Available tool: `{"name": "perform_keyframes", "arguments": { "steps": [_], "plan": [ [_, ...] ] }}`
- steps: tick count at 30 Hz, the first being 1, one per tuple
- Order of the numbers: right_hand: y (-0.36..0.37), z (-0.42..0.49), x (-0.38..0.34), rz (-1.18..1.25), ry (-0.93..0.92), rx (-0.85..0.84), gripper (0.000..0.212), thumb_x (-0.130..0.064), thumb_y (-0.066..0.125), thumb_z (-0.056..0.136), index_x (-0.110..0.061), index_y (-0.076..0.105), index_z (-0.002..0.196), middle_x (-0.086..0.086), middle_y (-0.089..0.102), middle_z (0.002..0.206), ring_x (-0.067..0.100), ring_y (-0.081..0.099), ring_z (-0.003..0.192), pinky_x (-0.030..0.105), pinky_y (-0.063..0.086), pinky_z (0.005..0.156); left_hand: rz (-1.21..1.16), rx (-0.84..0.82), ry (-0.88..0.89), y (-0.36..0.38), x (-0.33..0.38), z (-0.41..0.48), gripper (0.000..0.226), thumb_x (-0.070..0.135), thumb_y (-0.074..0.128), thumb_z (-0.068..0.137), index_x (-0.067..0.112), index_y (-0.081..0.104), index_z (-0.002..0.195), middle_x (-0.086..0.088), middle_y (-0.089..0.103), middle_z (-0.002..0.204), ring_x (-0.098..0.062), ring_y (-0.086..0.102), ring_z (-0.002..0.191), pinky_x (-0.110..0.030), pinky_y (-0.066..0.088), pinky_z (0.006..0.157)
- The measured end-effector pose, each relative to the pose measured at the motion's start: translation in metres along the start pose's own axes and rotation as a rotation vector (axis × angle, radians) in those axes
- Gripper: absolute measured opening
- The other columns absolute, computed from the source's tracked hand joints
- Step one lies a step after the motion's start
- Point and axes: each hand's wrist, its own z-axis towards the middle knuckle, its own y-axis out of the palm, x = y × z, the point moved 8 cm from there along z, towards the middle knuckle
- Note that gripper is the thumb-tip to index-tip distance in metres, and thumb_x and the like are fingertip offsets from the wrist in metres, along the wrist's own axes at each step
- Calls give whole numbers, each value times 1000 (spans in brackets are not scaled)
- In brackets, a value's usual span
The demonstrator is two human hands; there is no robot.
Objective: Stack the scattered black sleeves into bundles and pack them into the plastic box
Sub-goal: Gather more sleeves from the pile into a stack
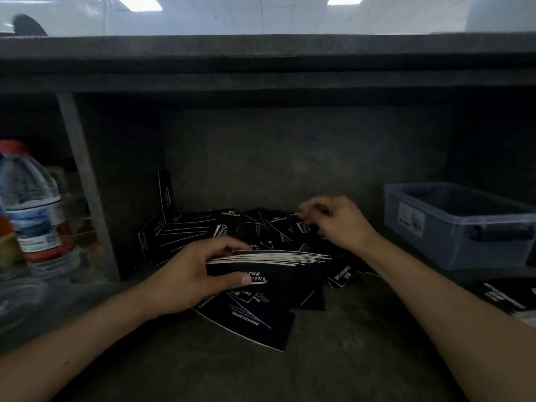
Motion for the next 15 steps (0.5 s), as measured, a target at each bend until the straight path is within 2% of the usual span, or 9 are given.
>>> {"name": "perform_keyframes", "arguments": {
  "steps": [1, 2, 4, 5, 7, 9, 11, 13, 15],
  "plan": [
    [6, -2, 4, -192, -33, -99, 33, -8, 55, 94, -23, 68, 120, 1, 69, 123, 18, 64, 112, 25, 48, 92, 3, -2, 1, 1, 1, 0, 38, 25, 78, 83, 26, 65, 119, 8, 75, 108, -7, 71, 100, -25, 56, 91],
    [16, -6, 12, -343, -53, -235, 48, 0, 53, 90, -24, 62, 131, 0, 60, 137, 18, 58, 122, 18, 40, 98, 1, 1, -1, 0, 1, 0, 36, 26, 78, 83, 26, 66, 117, 8, 75, 107, -7, 71, 100, -25, 56, 91],
    [27, -13, 26, -426, 1, -396, 53, 3, 50, 89, -23, 59, 135, 1, 53, 142, 16, 54, 120, 9, 35, 91, 1, 10, -1, 0, 1, 1, 35, 26, 78, 82, 26, 66, 116, 9, 75, 106, -6, 71, 99, -24, 55, 90],
    [25, -12, 26, -398, 18, -384, 45, -2, 50, 91, -23, 64, 128, 0, 58, 137, 14, 56, 116, 9, 37, 89, 3, 9, -1, 0, 0, 1, 35, 27, 78, 82, 26, 67, 115, 9, 75, 107, -6, 71, 98, -24, 56, 89],
    [14, -5, 25, -323, 65, -248, 23, -21, 54, 94, -24, 76, 102, -1, 69, 123, 15, 61, 111, 21, 44, 96, -3, -1, -10, 1, -1, 0, 32, 27, 78, 83, 25, 68, 113, 8, 75, 107, -6, 72, 98, -27, 57, 88],
    [6, -2, 25, -383, 61, -151, 30, -51, 60, 88, -26, 75, 81, -3, 74, 100, 15, 65, 95, 30, 51, 88, -15, -12, -30, 2, -3, 0, 28, 29, 77, 83, 23, 70, 110, 8, 76, 106, -8, 73, 97, -30, 59, 87],
    [0, -4, 25, -536, 76, -95, 43, -73, 65, 73, -30, 69, 74, -9, 69, 82, 11, 63, 80, 29, 51, 74, -24, -19, -46, 2, -4, 0, 25, 30, 77, 82, 23, 72, 106, 7, 76, 103, -10, 73, 95, -31, 59, 85],
    [1, -6, 33, -493, 167, -111, 43, -70, 76, 65, -30, 69, 79, -11, 68, 83, 10, 63, 83, 27, 50, 74, -29, -16, -50, 2, -3, 0, 22, 30, 77, 82, 23, 73, 103, 7, 77, 101, -8, 74, 93, -29, 59, 83],
    [1, -5, 40, -289, 263, -119, 42, -51, 89, 61, -26, 70, 90, -6, 70, 96, 13, 65, 95, 27, 51, 85, -32, -10, -52, 3, -3, 0, 22, 30, 77, 81, 22, 73, 101, 7, 77, 99, -8, 73, 92, -27, 59, 82]
  ]
}}
